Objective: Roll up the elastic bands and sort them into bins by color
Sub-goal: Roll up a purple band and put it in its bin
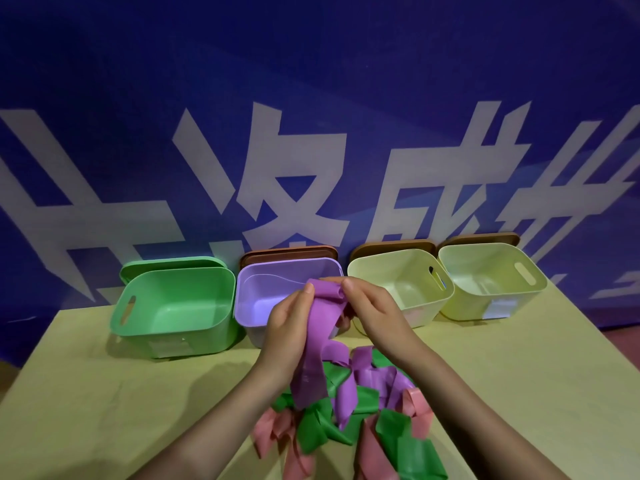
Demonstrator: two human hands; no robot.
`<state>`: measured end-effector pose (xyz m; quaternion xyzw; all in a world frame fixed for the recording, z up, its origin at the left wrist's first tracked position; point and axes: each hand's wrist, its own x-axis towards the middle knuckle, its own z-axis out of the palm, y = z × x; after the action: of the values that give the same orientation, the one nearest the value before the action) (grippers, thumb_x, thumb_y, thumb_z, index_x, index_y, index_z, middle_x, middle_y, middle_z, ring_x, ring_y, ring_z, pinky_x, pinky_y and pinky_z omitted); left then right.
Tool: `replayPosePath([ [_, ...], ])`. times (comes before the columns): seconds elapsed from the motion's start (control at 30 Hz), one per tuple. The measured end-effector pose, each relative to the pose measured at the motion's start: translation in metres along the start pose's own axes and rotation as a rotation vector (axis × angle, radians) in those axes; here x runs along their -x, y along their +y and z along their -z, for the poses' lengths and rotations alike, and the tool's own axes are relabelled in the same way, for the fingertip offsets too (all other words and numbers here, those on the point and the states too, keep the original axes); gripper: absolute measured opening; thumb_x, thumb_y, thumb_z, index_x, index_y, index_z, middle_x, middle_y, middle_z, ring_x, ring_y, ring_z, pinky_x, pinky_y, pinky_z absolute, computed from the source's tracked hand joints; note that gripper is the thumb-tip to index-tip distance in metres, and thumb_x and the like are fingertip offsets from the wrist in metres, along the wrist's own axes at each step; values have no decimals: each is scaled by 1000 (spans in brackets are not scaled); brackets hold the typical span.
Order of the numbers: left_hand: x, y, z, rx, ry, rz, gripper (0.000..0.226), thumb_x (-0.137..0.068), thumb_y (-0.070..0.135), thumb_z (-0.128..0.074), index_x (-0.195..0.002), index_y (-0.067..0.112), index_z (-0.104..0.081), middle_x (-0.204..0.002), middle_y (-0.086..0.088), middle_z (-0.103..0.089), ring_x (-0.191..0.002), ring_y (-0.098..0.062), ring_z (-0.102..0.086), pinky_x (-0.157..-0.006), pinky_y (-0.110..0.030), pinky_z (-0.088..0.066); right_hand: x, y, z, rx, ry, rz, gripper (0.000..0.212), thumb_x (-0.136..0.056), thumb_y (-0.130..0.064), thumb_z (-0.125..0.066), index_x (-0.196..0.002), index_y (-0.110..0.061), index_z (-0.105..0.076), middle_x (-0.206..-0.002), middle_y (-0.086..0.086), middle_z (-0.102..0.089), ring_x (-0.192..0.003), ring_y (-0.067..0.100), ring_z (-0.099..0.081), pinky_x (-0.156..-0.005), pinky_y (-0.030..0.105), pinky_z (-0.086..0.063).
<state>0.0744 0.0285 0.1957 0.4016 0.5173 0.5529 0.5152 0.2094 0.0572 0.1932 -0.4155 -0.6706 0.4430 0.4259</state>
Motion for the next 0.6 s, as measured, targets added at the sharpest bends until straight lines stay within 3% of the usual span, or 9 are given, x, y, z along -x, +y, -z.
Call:
replayPosePath([
  [0.07, 1, 0, -1, 20, -13, 27, 30, -100, 25, -42, -95, 16, -70, -86, -3, -75, -83, -14, -70, -71, -20, -53, 0, 4, -5, 4, 42, -9, 43, -98, -43, -35, -108, -18, -69, -73, -9, -67, -69, 1, -58, -71, 25, -43],
  [0.17, 1, -3, -4, 61, 0, 80, 32, -100, 30, -42, -97, 16, -70, -94, -7, -74, -94, -22, -69, -87, -34, -52, 1, 8, -13, 40, 127, 1, 49, -94, -52, -29, -108, -27, -69, -86, 14, -70, -76, 17, -65, -75, 34, -51],
  [0.23, 2, -4, -6, 106, 6, 128, 33, -99, 32, -42, -100, 15, -70, -97, -8, -74, -98, -23, -68, -92, -39, -51, 1, 7, -18, 30, 182, 36, 46, -94, -49, -29, -103, -29, -69, -98, 0, -72, -93, 11, -66, -86, 29, -50],
  [0.3, 2, -4, -8, 139, 3, 161, 34, -99, 35, -42, -105, 15, -69, -101, -9, -73, -100, -23, -67, -93, -39, -50, 0, 6, -21, 3, 218, 54, 47, -95, -46, -31, -101, -23, -72, -102, -11, -71, -99, 8, -65, -86, 27, -49],
  [0.47, 2, -3, -4, 130, -11, 139, 32, -96, 33, -48, -109, 10, -67, -99, -12, -73, -94, -23, -68, -81, -32, -52, 2, 0, -18, -56, 191, 45, 44, -92, -46, -36, -102, -23, -72, -103, -9, -71, -97, 12, -65, -82, 24, -50],
  [0.53, 2, -3, -2, 80, -24, 66, 25, -97, 27, -49, -100, 12, -69, -92, -6, -74, -86, -17, -68, -76, -24, -52, 2, -6, -14, -117, 154, 11, 42, -91, -48, -37, -103, -26, -71, -102, -3, -71, -92, 21, -64, -80, 30, -50],
  [0.6, 2, -2, -1, 4, -33, -20, 22, -97, 22, -49, -91, 15, -69, -80, 0, -71, -73, -9, -64, -67, -17, -49, 2, -10, -10, -161, 121, -23, 36, -91, -44, -46, -105, -23, -71, -97, 7, -70, -79, 25, -61, -73, 24, -49],
])
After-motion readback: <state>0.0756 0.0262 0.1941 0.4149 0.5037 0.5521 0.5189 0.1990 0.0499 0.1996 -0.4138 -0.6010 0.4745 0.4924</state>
